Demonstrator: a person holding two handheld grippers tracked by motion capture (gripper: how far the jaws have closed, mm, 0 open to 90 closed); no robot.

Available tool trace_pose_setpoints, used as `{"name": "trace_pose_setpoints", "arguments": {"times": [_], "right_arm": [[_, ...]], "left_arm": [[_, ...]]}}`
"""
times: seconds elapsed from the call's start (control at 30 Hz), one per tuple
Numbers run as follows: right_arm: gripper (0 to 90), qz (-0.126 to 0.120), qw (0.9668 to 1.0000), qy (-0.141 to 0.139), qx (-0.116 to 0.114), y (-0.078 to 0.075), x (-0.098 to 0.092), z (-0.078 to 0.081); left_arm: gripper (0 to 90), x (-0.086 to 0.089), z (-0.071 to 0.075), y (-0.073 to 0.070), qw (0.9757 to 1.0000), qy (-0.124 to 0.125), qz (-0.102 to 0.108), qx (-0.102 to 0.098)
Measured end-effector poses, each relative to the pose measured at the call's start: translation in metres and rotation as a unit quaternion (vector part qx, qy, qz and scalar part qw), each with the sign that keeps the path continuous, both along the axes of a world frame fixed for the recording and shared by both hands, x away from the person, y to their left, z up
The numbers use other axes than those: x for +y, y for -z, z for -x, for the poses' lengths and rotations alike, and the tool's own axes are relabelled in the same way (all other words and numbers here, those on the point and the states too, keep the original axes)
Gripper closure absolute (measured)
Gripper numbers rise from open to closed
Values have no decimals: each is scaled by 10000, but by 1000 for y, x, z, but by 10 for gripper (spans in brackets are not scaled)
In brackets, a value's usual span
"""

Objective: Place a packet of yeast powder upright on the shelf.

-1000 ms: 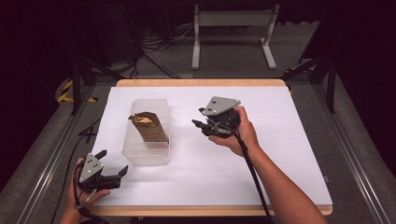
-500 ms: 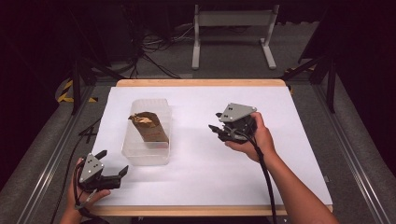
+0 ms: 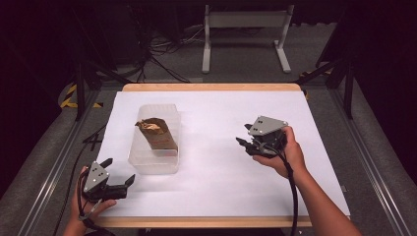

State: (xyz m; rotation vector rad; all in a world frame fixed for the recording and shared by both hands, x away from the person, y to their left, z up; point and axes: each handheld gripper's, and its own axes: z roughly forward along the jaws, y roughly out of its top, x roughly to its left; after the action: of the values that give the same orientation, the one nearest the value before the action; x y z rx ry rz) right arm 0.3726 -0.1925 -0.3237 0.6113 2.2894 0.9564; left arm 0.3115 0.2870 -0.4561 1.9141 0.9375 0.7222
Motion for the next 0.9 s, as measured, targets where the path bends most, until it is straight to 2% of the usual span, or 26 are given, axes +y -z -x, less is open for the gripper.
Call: {"name": "trace_pose_setpoints", "arguments": {"times": [0.17,0.37,0.47,0.57,0.73,0.9], "right_arm": [[469,66,9999,94,11,5,-11,4],[396,150,9995,276,-6,13,-25,10],[343,35,9993,364,-85,19,-34,12],[275,53,9988,469,-125,28,-42,15],[232,-16,9983,569,-91,40,-57,19],[171,-7,9968,795,-101,49,-74,22]], "left_arm": [[53,-1,0,0,10000,-23,8,15],[53,-1,0,0,10000,-16,9,8],[53,0,0,0,10000,-8,4,-2],[53,0,0,0,10000,-17,14,11],[54,-1,0,0,10000,-14,-23,9],[54,-1,0,0,10000,-13,-26,17]]}}
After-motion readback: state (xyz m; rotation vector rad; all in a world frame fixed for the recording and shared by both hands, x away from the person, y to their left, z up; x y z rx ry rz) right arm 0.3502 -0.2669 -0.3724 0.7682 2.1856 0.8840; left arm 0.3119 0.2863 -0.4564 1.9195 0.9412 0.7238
